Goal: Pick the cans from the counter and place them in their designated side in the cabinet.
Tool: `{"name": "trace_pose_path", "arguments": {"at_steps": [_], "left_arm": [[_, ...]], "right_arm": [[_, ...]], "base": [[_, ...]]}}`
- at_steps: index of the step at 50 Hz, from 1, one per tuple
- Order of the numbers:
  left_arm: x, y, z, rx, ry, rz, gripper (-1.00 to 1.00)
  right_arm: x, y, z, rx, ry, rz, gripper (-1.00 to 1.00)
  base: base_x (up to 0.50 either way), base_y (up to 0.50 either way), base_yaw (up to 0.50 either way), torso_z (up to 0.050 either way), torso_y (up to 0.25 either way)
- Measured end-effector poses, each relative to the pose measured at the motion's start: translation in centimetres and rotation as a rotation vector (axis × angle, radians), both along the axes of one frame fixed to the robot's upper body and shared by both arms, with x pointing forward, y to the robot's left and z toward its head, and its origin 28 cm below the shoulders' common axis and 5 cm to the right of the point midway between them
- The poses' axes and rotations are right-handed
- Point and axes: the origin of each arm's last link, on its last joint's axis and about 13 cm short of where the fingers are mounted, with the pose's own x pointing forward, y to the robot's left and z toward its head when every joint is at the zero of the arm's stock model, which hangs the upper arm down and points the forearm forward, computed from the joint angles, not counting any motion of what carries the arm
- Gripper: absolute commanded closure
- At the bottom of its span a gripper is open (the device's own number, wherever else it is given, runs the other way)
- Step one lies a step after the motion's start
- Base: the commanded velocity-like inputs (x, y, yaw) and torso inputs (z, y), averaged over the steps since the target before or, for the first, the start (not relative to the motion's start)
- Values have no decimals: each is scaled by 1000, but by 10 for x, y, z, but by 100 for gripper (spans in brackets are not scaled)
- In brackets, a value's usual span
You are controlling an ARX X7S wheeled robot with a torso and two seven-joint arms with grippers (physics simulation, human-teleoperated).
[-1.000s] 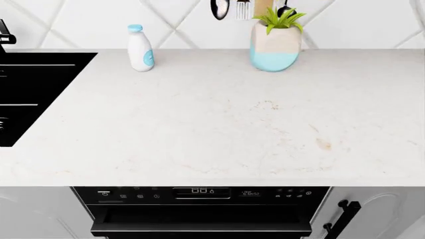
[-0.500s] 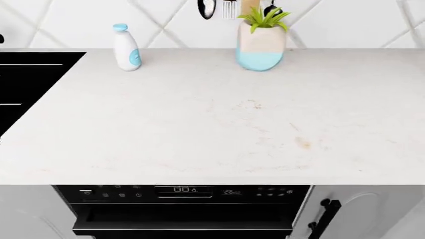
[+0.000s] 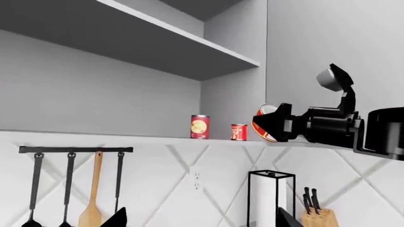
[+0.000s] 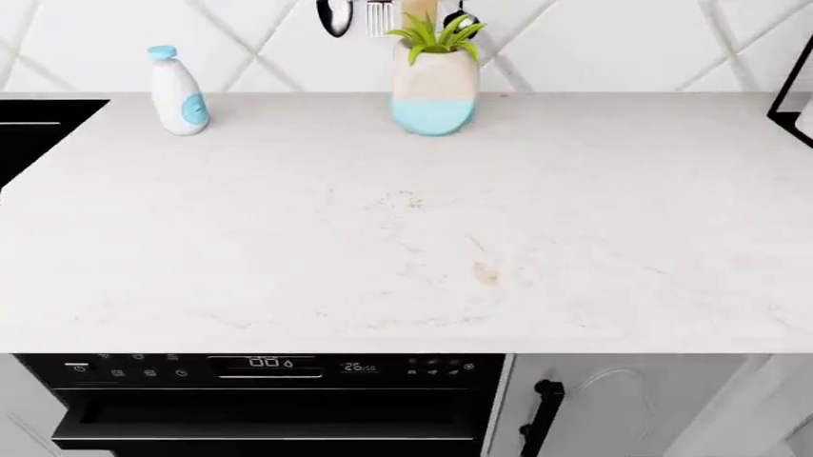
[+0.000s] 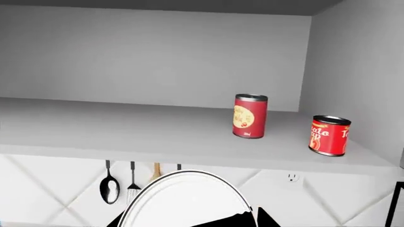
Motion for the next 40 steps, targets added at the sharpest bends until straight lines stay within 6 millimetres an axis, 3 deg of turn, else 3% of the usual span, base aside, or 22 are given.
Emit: {"name": "trace_pose_path", "arguments": {"at_steps": [40], "left_arm": [[-5, 1, 1, 8, -5, 15, -100]], "right_arm": [[0, 0, 0, 0, 0, 2, 100]], "base": [[162, -87, 0, 0, 1]]}}
